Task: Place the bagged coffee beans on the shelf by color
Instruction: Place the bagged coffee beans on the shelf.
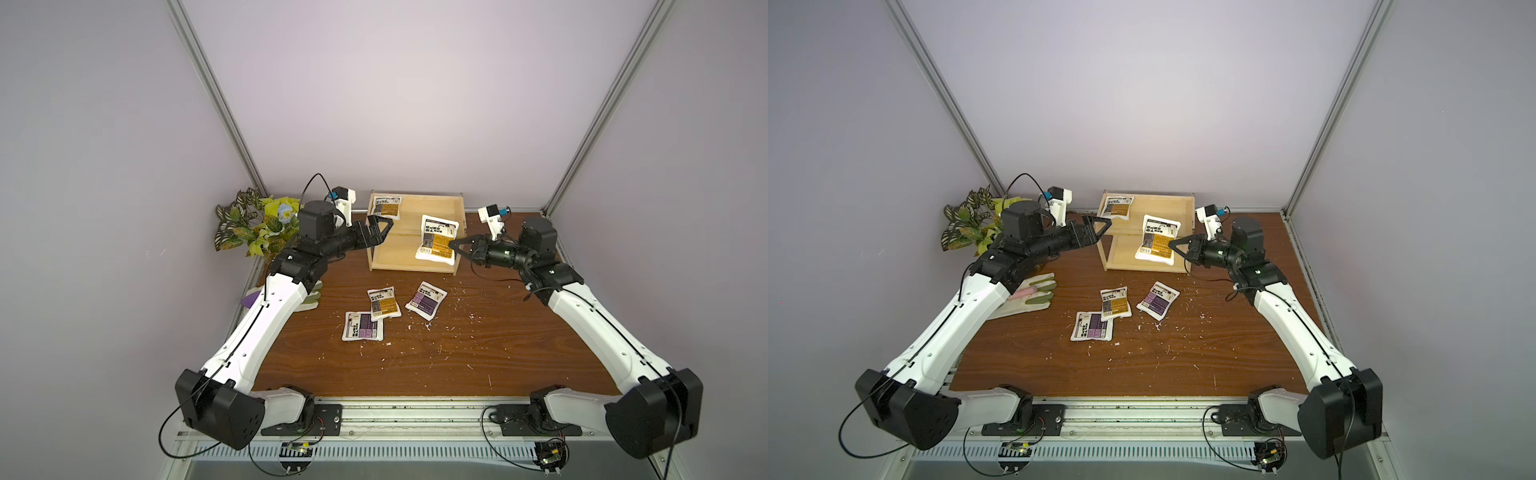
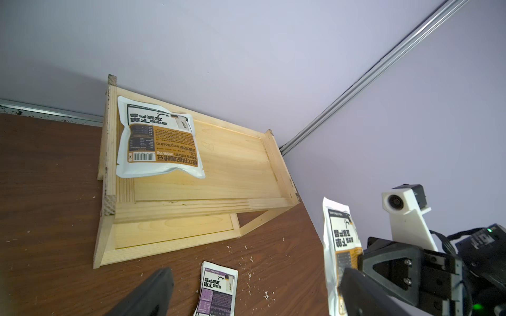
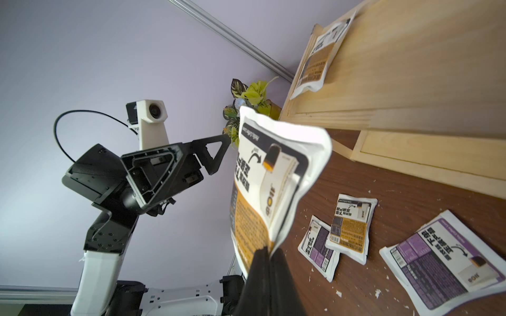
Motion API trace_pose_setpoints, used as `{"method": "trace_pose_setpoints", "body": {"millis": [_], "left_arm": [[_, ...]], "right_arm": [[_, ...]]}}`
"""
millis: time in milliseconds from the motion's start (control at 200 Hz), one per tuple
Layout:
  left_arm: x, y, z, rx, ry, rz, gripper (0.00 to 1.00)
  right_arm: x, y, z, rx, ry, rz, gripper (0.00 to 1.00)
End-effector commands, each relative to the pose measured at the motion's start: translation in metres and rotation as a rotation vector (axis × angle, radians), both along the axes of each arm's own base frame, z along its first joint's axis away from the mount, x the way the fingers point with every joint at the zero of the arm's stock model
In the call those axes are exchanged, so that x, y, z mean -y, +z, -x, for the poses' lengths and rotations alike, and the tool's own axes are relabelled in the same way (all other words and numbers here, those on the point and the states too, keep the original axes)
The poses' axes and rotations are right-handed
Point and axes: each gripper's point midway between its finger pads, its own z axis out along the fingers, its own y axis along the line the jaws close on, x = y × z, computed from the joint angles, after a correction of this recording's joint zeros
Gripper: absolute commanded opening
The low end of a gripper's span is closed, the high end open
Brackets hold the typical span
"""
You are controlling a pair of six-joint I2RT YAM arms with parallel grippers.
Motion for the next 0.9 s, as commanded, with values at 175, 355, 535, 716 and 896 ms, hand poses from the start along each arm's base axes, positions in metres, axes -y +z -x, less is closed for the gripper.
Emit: {"method": "trace_pose_setpoints", "body": {"millis": [175, 355, 535, 716, 896], "left_arm": [[0.001, 0.013, -0.009, 0.025, -0.055, 0.017, 0.99], [0.000, 0.006, -0.011, 0.012, -0.054, 0.001, 1.00], [-0.002, 0.005, -0.010, 0.014, -0.047, -0.007, 1.00], [-0.003, 0.004, -0.008, 0.017, -0.043, -0.012, 0.99], [-0.005, 0.002, -0.006, 0.018, -0.035, -0.010, 1.00]], "right_arm": [[-0.017, 0.015, -0.064, 0.049, -0.014, 0.116, 0.00], [-0.019, -0.013, -0.101, -0.001, -0.034, 0.266, 0.00], [-0.025, -0.026, -0.127, -0.022, -0.044, 0.294, 0.00], [-0.034, -0.035, -0.149, -0.048, -0.045, 0.289, 0.00], [-0.042, -0.043, -0.169, -0.066, -0.045, 0.300, 0.00]]}}
